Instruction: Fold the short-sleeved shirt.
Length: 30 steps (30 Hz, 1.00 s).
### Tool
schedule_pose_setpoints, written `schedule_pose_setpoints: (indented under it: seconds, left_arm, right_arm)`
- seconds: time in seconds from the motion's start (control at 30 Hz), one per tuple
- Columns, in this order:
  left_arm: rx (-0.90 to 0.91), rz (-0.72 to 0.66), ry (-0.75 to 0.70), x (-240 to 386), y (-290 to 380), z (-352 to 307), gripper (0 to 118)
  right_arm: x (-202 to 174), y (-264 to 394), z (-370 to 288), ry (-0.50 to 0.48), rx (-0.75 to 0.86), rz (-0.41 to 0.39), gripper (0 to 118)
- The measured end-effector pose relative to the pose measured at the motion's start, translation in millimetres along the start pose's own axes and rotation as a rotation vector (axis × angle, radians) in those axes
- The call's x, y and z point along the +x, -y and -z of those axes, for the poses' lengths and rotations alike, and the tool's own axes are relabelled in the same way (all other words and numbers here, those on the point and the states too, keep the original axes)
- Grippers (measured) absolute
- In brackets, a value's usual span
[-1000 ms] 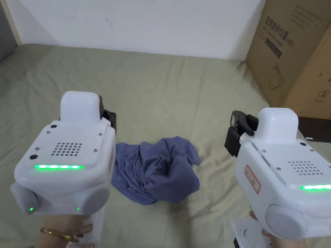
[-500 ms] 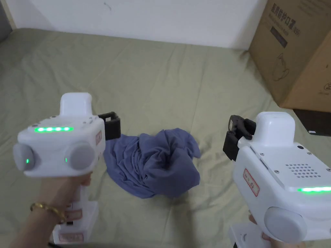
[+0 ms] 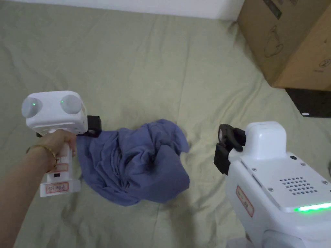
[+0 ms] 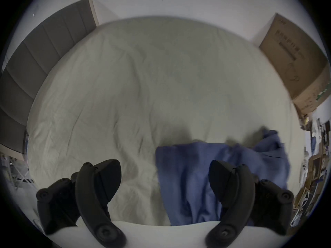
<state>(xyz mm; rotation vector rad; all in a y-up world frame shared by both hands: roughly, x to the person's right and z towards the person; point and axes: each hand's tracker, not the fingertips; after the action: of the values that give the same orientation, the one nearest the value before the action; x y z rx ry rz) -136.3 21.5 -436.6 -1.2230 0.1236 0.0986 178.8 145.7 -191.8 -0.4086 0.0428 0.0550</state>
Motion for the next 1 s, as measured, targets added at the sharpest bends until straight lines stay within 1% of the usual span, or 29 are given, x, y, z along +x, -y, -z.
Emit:
schedule_pose_setpoints:
  seconds: [0.03, 0.07, 0.1, 0.13, 0.17, 0.2, 0.23, 0.3, 0.43, 0.47, 0.5, 0.53, 0.57, 0.6, 0.63, 0.67, 0.77, 0.83, 0.9, 0.97, 1.0]
  left_arm:
    - [-0.008, -0.001, -0.019, 1.2, 0.3, 6.9, 82]
    - [-0.002, -0.003, -0.011, 2.2, 0.7, 12.0, 60]
    - [-0.016, 0.001, 0.007, 3.2, 2.1, 16.3, 30]
    - [-0.049, 0.023, 0.069, 5.3, 4.6, 19.5, 3]
    - [-0.036, 0.031, 0.098, 6.8, 7.6, 17.9, 3]
    - [0.013, 0.050, 0.074, 11.2, 12.1, 12.3, 2]
    - [0.023, 0.062, 0.058, 13.7, 14.6, 9.4, 2]
    - [0.066, 0.060, 0.080, 7.9, 18.0, 0.4, 2]
    - [0.242, -0.008, 0.154, -8.2, 26.0, -43.6, 2]
    - [0.282, -0.021, 0.160, -10.7, 29.3, -56.1, 2]
    - [0.307, -0.020, 0.154, -12.8, 31.9, -66.7, 2]
    - [0.321, -0.017, 0.161, -14.8, 34.1, -74.4, 2]
    - [0.335, -0.024, 0.170, -21.6, 34.4, -78.8, 2]
    - [0.333, -0.022, 0.179, -23.6, 36.8, -84.5, 2]
    - [0.336, -0.019, 0.185, -24.7, 39.0, -88.0, 2]
    - [0.343, -0.016, 0.191, -25.5, 42.1, -91.3, 2]
    - [0.349, -0.004, 0.187, -30.1, 47.8, -91.0, 2]
    - [0.345, 0.000, 0.186, -33.4, 50.7, -88.0, 2]
    - [0.338, -0.003, 0.188, -36.7, 53.1, -86.0, 2]
    - [0.329, -0.006, 0.185, -39.6, 54.2, -81.1, 2]
    - [0.327, -0.004, 0.182, -40.8, 54.5, -79.3, 2]
  right_arm:
    - [2.1, 1.5, 3.9, 0.004, -0.009, 0.001, 0]
    - [4.4, 2.9, 7.6, 0.007, -0.020, 0.003, 0]
    - [6.4, 4.2, 11.7, 0.011, -0.033, 0.005, 0]
    - [8.0, 5.1, 15.3, 0.014, -0.041, 0.005, 0]
    - [9.1, 5.8, 18.2, 0.019, -0.046, 0.004, 0]
    - [11.4, 6.7, 21.8, 0.023, -0.052, 0.005, 0]
    - [13.2, 6.4, 25.5, 0.023, -0.060, 0.008, 0]
    - [17.3, 3.0, 33.9, 0.019, -0.080, 0.023, 0]
    - [26.8, -13.8, 65.0, 0.017, -0.159, 0.032, 0]
    - [29.3, -19.2, 79.5, 0.013, -0.236, 0.016, 0]
    - [31.4, -24.5, 93.9, -0.019, -0.301, 0.016, 11]
    - [33.3, -27.7, 106.8, -0.048, -0.322, 0.021, 46]
    - [33.2, -30.7, 124.2, -0.064, -0.383, 0.026, 84]
    - [32.4, -32.1, 139.7, -0.049, -0.449, 0.027, 109]
    - [31.2, -32.5, 151.5, -0.048, -0.466, 0.042, 117]
    - [30.8, -32.8, 164.7, -0.057, -0.477, 0.059, 115]
    - [20.0, -29.3, 204.1, -0.029, -0.603, 0.063, 115]
    - [15.9, -18.0, 229.5, -0.028, -0.676, 0.071, 115]
    - [8.8, -3.3, 250.5, -0.004, -0.758, 0.064, 115]
    - [4.4, 12.3, 265.6, 0.007, -0.826, 0.072, 109]
    - [2.5, 18.3, 270.8, 0.023, -0.845, 0.072, 102]
